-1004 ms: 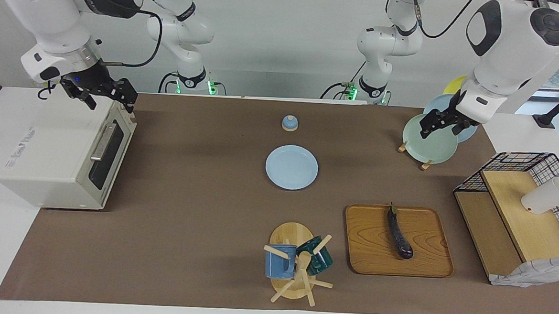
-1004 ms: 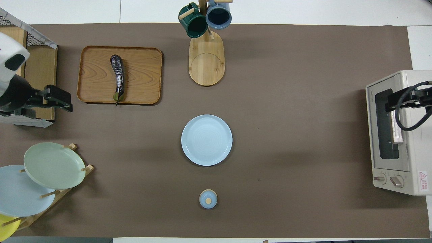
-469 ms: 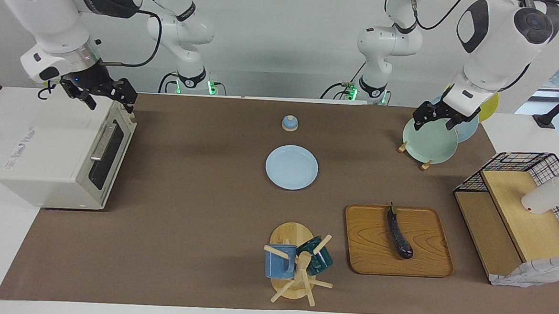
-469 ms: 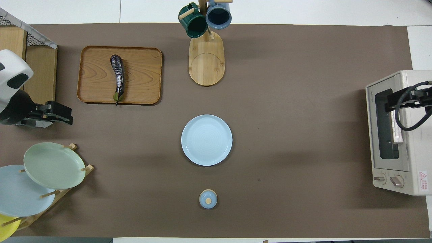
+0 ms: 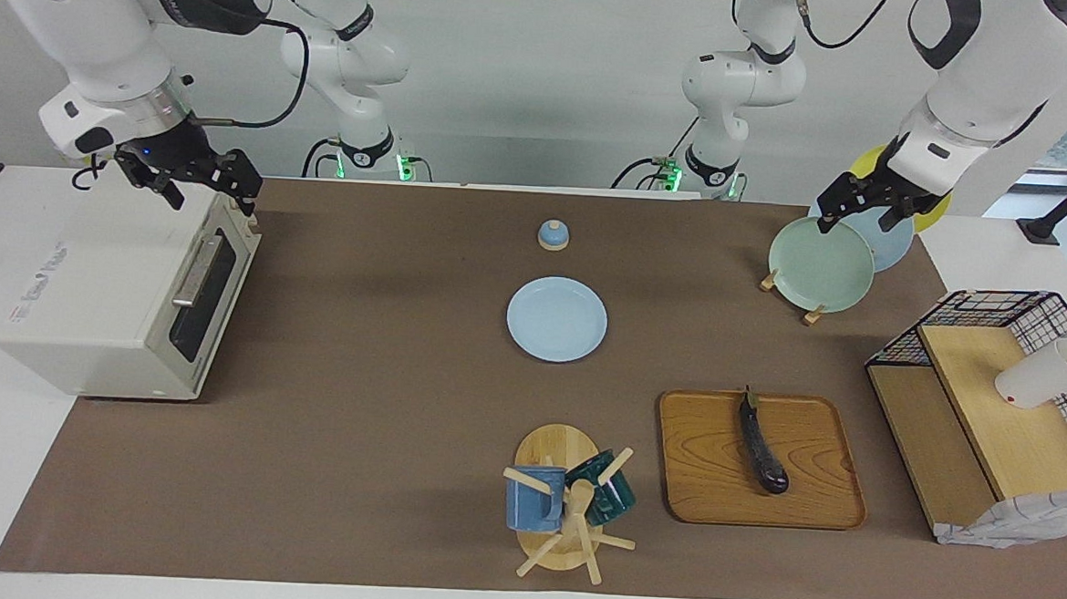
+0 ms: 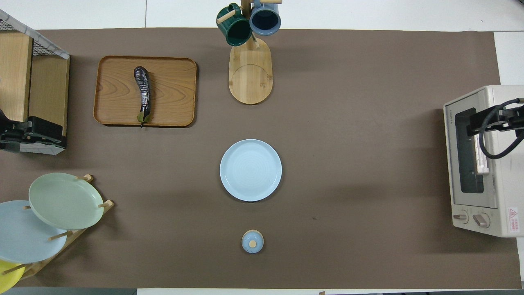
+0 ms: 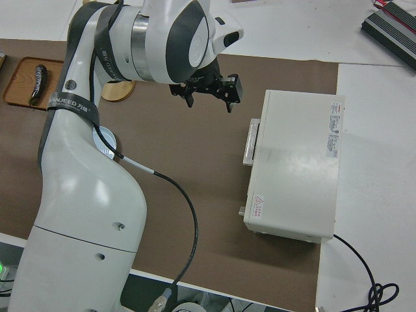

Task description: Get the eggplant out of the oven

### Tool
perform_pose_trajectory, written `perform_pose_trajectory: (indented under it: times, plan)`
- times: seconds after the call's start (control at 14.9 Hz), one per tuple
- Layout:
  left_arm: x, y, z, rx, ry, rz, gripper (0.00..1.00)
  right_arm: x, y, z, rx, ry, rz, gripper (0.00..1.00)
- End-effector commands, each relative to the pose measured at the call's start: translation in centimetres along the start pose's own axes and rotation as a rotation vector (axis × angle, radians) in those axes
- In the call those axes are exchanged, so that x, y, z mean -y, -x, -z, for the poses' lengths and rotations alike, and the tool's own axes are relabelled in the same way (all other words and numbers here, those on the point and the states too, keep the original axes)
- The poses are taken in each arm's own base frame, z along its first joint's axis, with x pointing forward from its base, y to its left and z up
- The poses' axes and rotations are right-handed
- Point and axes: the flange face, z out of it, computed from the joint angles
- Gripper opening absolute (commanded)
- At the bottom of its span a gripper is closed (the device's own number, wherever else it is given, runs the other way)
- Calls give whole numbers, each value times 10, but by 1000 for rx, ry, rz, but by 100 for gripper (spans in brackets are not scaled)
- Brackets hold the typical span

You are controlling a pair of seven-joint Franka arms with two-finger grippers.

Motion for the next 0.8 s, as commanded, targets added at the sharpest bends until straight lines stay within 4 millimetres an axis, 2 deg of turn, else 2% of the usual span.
perform_pose_trajectory:
  times: [0.0,0.74]
  plan:
    - [1,0,0,14,13,-12,100,-1,2,0,10,-25,3,100]
    - [-1,-3,-4,25,19,-17,100,-1,2,0,10,-27,4,100]
